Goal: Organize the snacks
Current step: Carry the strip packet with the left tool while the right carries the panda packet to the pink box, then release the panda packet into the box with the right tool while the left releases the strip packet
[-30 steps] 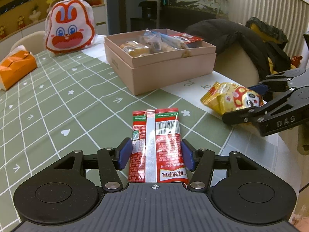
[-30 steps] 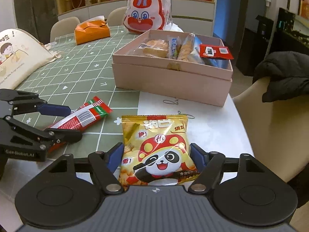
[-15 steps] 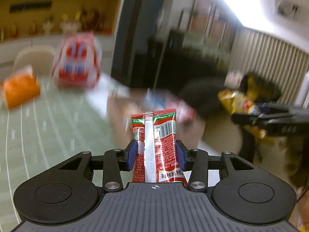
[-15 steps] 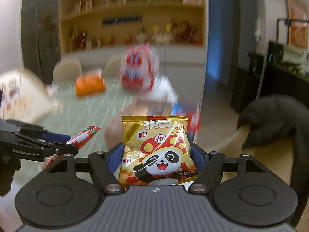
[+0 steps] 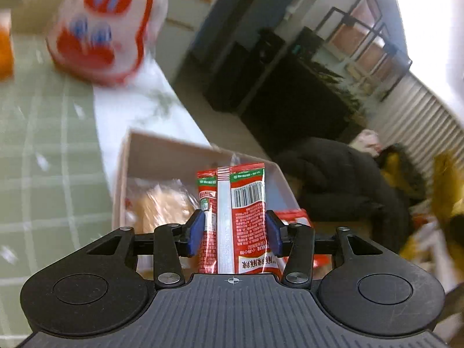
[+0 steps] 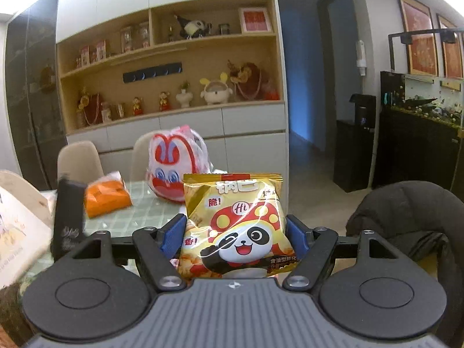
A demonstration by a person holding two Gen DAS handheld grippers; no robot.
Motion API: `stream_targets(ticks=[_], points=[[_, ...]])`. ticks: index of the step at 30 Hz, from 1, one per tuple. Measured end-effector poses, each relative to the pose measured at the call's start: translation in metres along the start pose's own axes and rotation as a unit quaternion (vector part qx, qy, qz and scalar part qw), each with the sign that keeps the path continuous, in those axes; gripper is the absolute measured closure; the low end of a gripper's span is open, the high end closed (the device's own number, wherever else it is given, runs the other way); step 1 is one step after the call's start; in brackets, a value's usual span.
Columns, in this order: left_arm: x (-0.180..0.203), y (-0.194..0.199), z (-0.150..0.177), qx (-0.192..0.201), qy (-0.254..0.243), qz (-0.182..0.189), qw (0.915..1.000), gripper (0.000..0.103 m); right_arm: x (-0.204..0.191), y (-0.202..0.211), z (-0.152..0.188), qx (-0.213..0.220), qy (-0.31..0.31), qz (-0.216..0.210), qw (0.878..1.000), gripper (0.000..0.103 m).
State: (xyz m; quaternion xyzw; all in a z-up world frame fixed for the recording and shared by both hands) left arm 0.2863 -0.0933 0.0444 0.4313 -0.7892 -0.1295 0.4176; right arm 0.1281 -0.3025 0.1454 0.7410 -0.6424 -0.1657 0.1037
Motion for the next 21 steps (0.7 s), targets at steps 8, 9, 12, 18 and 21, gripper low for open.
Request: stream_targets(ticks=[8, 9, 12, 18, 21], points=[[-0.016, 0.046, 0.003, 0.066, 0.008, 0.028, 0.9974, 0.051, 0.001, -0.048, 0.004, -0.033, -0.017, -0.003, 0.999, 0.029], [-0.021, 0.044, 0.004, 0.061, 0.017, 0.042, 0.9971, 0.051, -0.002, -0.056, 0.001, -0.038, -0.033, -0.02, 0.999, 0.028], [-0.033, 0.03, 0.001, 0.03, 0.045, 0.058, 0.9968, 0.05, -0.012, -0.083, -0.003, -0.062, -0.064, -0.042, 0.995, 0.018], [-0.053, 0.029, -0.005, 0.042, 0.071, 0.04, 0.9958, 0.05, -0.005, -0.109, -0.001, -0.099, -0.077, -0.013, 0.992, 0.018], [-0.055, 0.033, -0.007, 0.028, 0.077, 0.03, 0.9962, 0.051, 0.011, -0.116, 0.009, -0.117, -0.089, 0.018, 0.989, 0.019]])
Point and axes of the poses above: each gripper's, at about its wrist camera, not at the fingertips, and y roughly against the way its jaws point, x to its right, z to its underside, the point moved 3 cm from there along -y, roughly the way its jaws point, and after that the axes turned 1 degree about z, right-handed, at the moved point
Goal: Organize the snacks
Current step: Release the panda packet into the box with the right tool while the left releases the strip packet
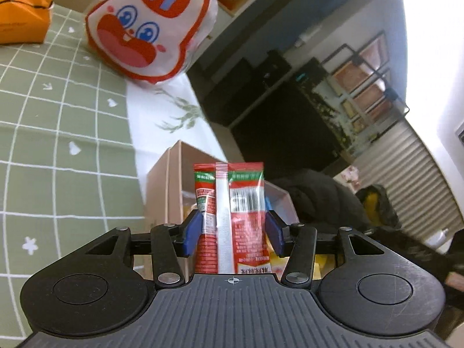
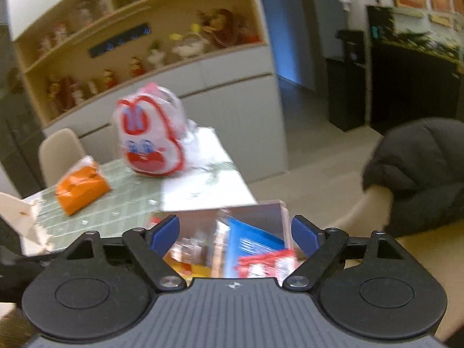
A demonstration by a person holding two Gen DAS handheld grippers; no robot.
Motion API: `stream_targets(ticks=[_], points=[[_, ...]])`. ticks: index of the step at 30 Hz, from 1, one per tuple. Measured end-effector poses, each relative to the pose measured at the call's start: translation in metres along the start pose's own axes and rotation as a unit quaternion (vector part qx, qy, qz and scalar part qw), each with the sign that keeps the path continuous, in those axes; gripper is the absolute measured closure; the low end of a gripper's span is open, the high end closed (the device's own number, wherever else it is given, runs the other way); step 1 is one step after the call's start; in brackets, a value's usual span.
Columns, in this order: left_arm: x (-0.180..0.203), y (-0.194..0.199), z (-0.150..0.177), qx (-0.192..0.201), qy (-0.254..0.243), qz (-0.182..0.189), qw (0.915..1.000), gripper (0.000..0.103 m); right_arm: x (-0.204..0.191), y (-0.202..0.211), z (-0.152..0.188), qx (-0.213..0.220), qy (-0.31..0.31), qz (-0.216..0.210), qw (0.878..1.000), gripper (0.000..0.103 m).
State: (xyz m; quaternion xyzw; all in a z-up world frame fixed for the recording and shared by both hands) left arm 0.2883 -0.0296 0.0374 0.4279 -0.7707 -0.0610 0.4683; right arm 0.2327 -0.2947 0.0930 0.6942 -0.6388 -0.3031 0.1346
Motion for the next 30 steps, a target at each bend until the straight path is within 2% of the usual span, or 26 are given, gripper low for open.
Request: stream_targets(ticks=[1, 3, 4, 5, 7, 9, 12, 16, 18, 21, 24, 27, 30], points=[[0.001, 0.002, -0.002, -0.002, -0.001, 0.0, 1.0, 0.051, 0.005, -0.005, 0.003, -0.009, -0.001, 0.015, 1.0, 0.022], [0.004, 0.006, -0.003, -0.001, -0.003, 0.005, 1.0, 0.051, 0.014, -0.018, 0.012, -0.032, -0.003, 0.059, 0.998, 0.036], [0.006, 0.008, -0.003, 0.001, -0.007, 0.007, 1.0, 0.051, 0.018, -0.026, 0.017, -0.044, -0.006, 0.08, 0.996, 0.05], [0.008, 0.009, -0.003, 0.002, -0.011, 0.008, 0.9999, 0.051, 0.021, -0.032, 0.023, -0.058, -0.009, 0.09, 0.994, 0.062], [0.011, 0.005, -0.004, -0.001, -0.017, 0.008, 0.9998, 0.051, 0.024, -0.042, 0.033, -0.082, -0.018, 0.072, 0.994, 0.069], [0.012, 0.003, -0.003, -0.008, -0.023, 0.003, 0.9997, 0.051, 0.021, -0.043, 0.038, -0.08, -0.023, 0.062, 0.995, 0.069], [0.01, -0.003, 0.0, -0.017, -0.034, -0.026, 0.9989, 0.052, 0.003, -0.043, 0.045, -0.058, 0.029, 0.094, 0.993, 0.069], [0.008, 0.002, -0.003, -0.002, -0.036, -0.03, 0.9989, 0.053, -0.015, -0.044, 0.056, -0.029, 0.073, 0.134, 0.988, 0.067], [0.011, 0.009, -0.005, 0.01, -0.042, -0.031, 0.9986, 0.053, -0.019, -0.043, 0.056, -0.023, 0.082, 0.134, 0.987, 0.066], [0.02, 0.019, -0.005, 0.002, -0.063, -0.034, 0.9974, 0.053, -0.011, -0.04, 0.049, -0.034, 0.068, 0.085, 0.994, 0.065], [0.038, 0.023, 0.003, -0.057, -0.113, -0.033, 0.9914, 0.056, 0.006, -0.024, 0.04, -0.032, 0.021, 0.033, 0.999, 0.065], [0.053, 0.024, 0.015, -0.11, -0.153, -0.01, 0.982, 0.063, 0.011, -0.005, 0.039, -0.037, 0.016, 0.003, 0.999, 0.065], [0.061, 0.029, 0.019, -0.114, -0.159, 0.008, 0.9807, 0.066, 0.009, 0.003, 0.043, -0.062, 0.008, -0.022, 0.998, 0.061]])
Point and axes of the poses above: each gripper's, at about its wrist camera, not at the fingertips, and y roughly against the way its jaws point, x to its right, z to its underside, the point moved 3 cm from there along -y, roughly the way its jaws point, and after that the axes turned 1 degree about z, right-handed, at the moved point
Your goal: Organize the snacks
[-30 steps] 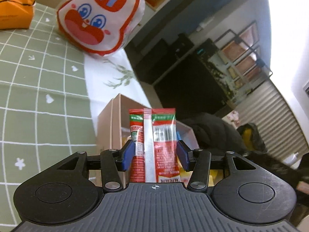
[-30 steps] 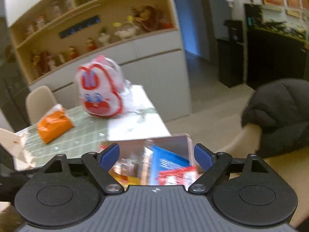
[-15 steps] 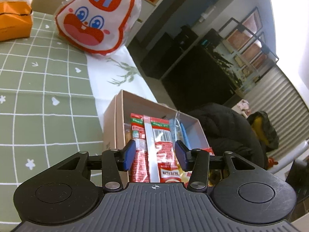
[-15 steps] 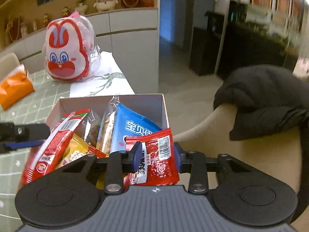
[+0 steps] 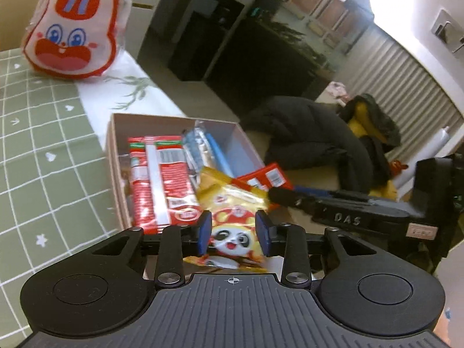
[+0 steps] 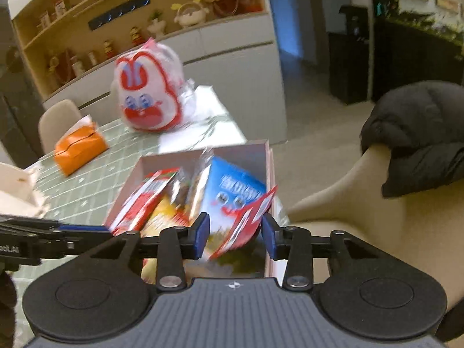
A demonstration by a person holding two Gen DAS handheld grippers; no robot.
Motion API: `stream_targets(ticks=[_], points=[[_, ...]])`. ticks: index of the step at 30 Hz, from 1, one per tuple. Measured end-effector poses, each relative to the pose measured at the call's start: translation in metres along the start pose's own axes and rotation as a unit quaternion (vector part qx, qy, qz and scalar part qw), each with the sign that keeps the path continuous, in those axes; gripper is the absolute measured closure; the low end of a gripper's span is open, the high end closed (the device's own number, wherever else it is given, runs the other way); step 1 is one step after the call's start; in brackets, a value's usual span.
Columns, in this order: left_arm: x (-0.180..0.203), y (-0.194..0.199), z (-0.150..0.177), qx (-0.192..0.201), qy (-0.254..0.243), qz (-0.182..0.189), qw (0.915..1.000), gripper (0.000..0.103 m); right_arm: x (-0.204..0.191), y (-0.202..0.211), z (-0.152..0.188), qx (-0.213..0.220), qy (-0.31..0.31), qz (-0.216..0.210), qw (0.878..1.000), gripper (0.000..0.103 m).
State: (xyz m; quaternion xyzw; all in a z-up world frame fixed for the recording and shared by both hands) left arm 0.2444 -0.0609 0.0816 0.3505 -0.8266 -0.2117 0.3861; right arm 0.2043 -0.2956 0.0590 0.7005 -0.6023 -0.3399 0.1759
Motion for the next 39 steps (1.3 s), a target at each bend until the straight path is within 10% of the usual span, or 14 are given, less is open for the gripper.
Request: stream_targets(ticks=[8, 14, 23, 32, 39], points=[[0.001, -0.015, 0.009, -0.037, -0.007, 0.0, 0.9993, 0.068, -0.005, -0.011, -0.001, -0.004, -0.018, 0.001, 1.0, 0.06], [-0.004, -0.027, 0.01, 0.015, -0.01, -0.068, 0.9975, 0.071, -0.014, -0.033, -0.023, 0.006, -0.015, -0.002, 1.0, 0.068], [-0.005, 0.015, 0.001, 0.079, 0.013, -0.077, 0.9938, 0.071, 0.004, -0.041, -0.009, -0.064, -0.07, -0.042, 0.995, 0.063], [0.063, 0.087, 0.045, 0.21, -0.073, -0.093, 0.9704, 0.071, -0.007, 0.066, 0.025, 0.05, -0.047, -0.027, 0.997, 0.029], [0.11, 0.104, 0.124, 0.196, -0.14, -0.14, 0.9603, 0.081, -0.043, 0.123, 0.076, 0.127, 0.025, 0.028, 0.991, 0.016]])
Point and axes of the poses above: each gripper's, at about its wrist camera, not at the fingertips, and y roughly against the way its jaws point, x to its right, z to its underside, the point moved 3 cm from there along -y, roughly the way its jaws point, and after that the axes turned 1 degree about z, right-handed, at the moved point
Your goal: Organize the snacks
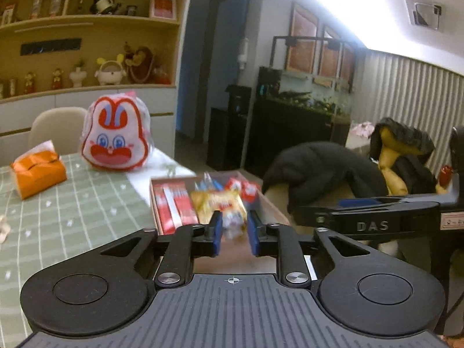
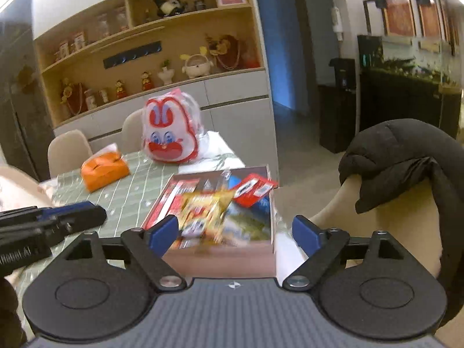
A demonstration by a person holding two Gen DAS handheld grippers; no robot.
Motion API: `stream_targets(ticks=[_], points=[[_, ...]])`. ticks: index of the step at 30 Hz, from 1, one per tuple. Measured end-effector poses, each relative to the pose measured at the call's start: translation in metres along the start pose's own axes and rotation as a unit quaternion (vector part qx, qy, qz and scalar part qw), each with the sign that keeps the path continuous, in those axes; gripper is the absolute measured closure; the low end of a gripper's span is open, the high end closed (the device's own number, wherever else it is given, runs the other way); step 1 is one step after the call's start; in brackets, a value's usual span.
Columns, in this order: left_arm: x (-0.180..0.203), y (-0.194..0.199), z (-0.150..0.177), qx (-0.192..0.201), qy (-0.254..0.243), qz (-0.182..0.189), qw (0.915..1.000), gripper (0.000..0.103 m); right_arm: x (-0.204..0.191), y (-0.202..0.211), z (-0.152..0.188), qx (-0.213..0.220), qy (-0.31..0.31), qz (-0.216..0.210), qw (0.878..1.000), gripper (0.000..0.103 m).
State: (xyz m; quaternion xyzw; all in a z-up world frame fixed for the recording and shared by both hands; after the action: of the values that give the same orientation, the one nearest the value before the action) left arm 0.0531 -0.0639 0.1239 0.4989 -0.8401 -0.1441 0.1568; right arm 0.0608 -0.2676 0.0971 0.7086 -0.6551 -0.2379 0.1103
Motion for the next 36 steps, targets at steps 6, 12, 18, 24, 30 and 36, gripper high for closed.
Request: stream_targets(ticks=[6, 12, 18, 24, 30, 36], points=[[0.023, 0.033, 0.055, -0.017, -0.009, -0.082, 0.9964, 0.082, -0.014, 0.024, 0.051, -0.035, -0.015, -0.039, 0.999, 0.016], [0.019, 0.035, 0.087, -0.061, 0.04, -0.069, 0.9949, 0.084, -0.024, 0.028, 0.098, -0.089, 0.013, -0.016, 0.996, 0.016], [0.017, 0.04, 0.091, -0.064, 0.048, -0.077, 0.9938, 0.084, -0.026, 0.035, 0.106, -0.091, 0.016, 0.003, 0.996, 0.016], [0.019, 0.038, 0.09, -0.072, 0.047, -0.079, 0.9932, 0.084, -0.029, 0.043, 0.103, -0.084, 0.02, -0.006, 0.996, 0.016], [0.023, 0.037, 0.092, -0.078, 0.047, -0.074, 0.9931, 0.084, -0.03, 0.043, 0.105, -0.086, 0.02, -0.007, 0.996, 0.016], [0.025, 0.035, 0.093, -0.082, 0.05, -0.069, 0.9929, 0.085, -0.028, 0.042, 0.107, -0.092, 0.019, -0.009, 0.996, 0.016]])
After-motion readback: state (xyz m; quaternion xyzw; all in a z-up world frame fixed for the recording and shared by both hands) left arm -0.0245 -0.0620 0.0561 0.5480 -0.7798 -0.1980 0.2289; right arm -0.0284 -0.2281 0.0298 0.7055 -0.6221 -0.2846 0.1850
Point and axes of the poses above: each gripper's, at about its wrist camera, not at the fingertips, and y roughly against the way its jaws point, x to its right, z to its underside, the point moved 3 cm from there along -y, roughly the way its jaws point, and after that the axes turned 1 degree about z, right-handed, at the moved point
